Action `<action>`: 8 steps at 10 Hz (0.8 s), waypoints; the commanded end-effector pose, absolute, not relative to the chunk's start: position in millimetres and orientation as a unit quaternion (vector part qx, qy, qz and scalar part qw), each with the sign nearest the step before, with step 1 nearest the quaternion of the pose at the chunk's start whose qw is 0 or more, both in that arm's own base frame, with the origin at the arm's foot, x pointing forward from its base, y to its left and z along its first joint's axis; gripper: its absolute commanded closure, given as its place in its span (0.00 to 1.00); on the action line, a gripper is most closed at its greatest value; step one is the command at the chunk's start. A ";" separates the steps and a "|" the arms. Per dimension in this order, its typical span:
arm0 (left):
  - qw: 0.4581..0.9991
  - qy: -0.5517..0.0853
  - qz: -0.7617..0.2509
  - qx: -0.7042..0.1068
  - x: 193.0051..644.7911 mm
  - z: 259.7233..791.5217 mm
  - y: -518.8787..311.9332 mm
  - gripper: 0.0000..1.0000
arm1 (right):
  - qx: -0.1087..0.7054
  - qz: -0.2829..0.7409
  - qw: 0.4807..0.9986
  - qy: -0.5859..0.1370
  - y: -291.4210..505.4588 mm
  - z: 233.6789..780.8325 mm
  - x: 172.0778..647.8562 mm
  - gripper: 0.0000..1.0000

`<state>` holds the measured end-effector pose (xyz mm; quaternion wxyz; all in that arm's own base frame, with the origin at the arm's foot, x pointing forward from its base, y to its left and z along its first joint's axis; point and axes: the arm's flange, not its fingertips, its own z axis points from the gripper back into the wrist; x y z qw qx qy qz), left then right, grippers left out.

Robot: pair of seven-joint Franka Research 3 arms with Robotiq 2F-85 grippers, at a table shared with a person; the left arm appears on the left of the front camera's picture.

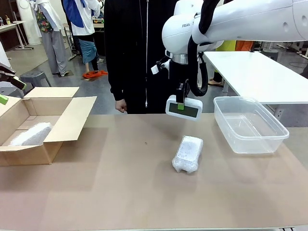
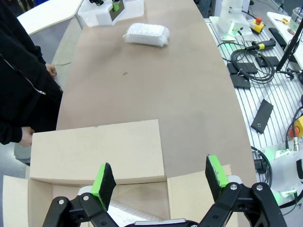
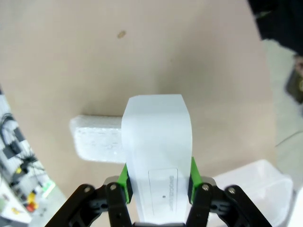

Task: Separate and place wrapped and unwrapped clocks.
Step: If the picked Digital clock is wrapped, place it in the Package Box ; if not, place it in the Organizing box.

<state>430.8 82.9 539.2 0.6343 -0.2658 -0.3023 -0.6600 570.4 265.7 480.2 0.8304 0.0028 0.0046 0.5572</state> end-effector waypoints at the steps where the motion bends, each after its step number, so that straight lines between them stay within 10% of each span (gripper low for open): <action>1: 0.627 -0.306 -0.665 -0.267 429.7 539.5 83.7 0.00 | 0.029 0.508 0.861 -0.002 243.7 483.5 576.0 0.49; 8: 0.627 -0.306 -0.665 -0.267 429.7 539.5 83.7 0.00 | 0.056 0.381 0.923 0.006 152.1 479.5 604.0 0.49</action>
